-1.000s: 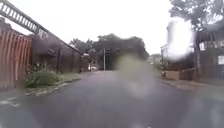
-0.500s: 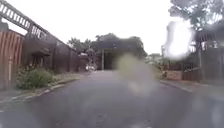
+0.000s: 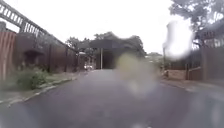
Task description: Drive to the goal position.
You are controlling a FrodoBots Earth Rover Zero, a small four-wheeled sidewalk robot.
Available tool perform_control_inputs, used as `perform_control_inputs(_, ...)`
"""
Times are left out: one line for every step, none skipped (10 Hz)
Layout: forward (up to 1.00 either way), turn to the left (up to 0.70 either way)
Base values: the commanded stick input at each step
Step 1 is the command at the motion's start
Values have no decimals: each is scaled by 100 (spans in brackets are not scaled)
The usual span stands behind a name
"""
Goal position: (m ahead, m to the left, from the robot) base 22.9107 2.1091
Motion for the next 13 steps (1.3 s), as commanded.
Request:
perform_control_inputs(70,0)
perform_control_inputs(70,0)
perform_control_inputs(70,0)
perform_control_inputs(70,0)
perform_control_inputs(70,0)
perform_control_inputs(70,0)
perform_control_inputs(70,0)
perform_control_inputs(70,0)
perform_control_inputs(70,0)
perform_control_inputs(70,0)
perform_control_inputs(70,0)
perform_control_inputs(70,0)
perform_control_inputs(70,0)
